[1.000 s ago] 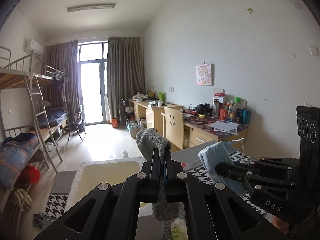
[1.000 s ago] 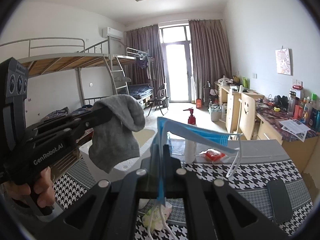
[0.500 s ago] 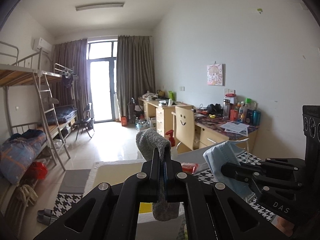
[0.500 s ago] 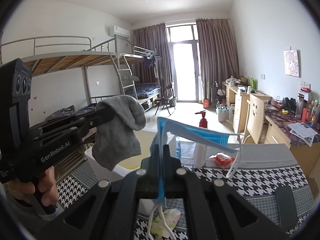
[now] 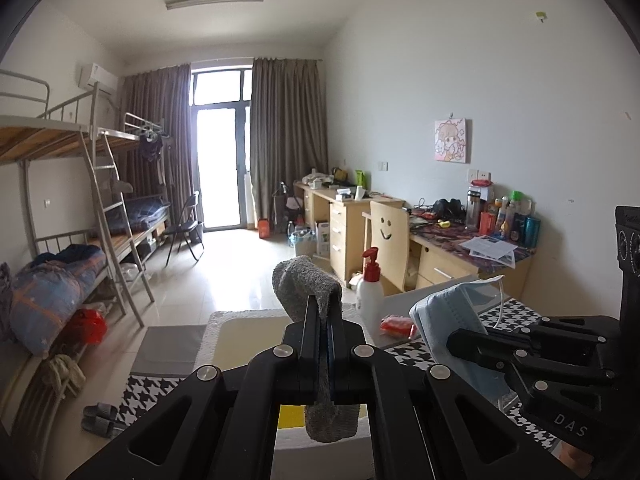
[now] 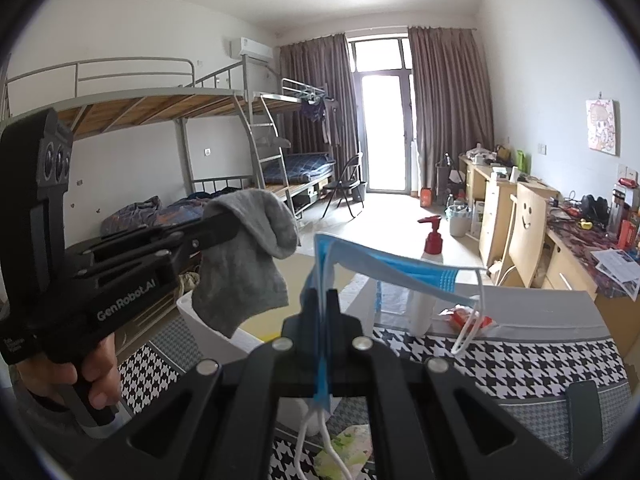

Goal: Organize soft objects
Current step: 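Carry the grey sock and blue mask over the white foam box with both tools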

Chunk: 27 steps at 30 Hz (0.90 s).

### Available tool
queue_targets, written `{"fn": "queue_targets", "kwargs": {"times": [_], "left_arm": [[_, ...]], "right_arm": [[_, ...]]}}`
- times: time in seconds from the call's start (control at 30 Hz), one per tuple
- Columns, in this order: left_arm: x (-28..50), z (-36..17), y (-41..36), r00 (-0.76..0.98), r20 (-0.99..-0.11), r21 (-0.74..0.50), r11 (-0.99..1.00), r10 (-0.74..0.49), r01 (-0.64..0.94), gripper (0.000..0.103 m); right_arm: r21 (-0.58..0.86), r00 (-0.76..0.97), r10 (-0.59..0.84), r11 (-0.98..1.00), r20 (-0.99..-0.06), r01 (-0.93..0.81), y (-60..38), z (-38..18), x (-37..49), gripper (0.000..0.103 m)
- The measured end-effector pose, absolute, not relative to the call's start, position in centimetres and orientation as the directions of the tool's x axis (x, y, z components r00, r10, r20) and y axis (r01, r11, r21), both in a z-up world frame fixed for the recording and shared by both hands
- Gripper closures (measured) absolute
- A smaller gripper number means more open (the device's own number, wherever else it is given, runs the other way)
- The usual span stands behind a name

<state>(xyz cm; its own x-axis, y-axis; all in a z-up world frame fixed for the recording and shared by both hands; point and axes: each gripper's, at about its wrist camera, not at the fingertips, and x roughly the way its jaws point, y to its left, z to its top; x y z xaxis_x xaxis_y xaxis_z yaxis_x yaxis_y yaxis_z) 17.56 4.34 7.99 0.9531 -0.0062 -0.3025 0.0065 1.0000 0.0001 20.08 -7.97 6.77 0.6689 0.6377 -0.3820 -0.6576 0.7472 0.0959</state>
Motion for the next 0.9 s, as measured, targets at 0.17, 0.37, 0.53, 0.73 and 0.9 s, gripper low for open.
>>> {"fn": "queue_targets", "kwargs": {"times": [0.17,0.37,0.53,0.73,0.9], "left_arm": [[18.2,7.7,5.1,0.946,-0.325,-0.021,1.0,-0.004,-0.003,0.101],[18.9,7.3,6.0,0.934,-0.358,-0.024,1.0,-0.015,0.007,0.101],[20.0,6.7,6.4,0.918,-0.396,-0.019,1.0,-0.015,0.009,0.101],[21.1,6.1,7.2,0.901,-0.434,-0.039,0.999,-0.023,0.006,0.101],[21.9,5.8,7.2,0.889,-0.457,-0.045,0.999,-0.031,0.012,0.101]], "right_arm": [[0.086,0.663,0.639,0.742,-0.39,-0.665,-7.4,6.8,20.1,0.098],[0.084,0.655,0.641,0.738,-0.401,-0.67,-7.0,6.7,20.3,0.098],[0.078,0.659,0.633,0.742,-0.407,-0.665,-6.8,6.7,20.7,0.098],[0.078,0.653,0.633,0.741,-0.416,-0.667,-6.3,6.6,20.9,0.099],[0.077,0.654,0.629,0.743,-0.421,-0.665,-6.0,6.4,21.1,0.099]]}}
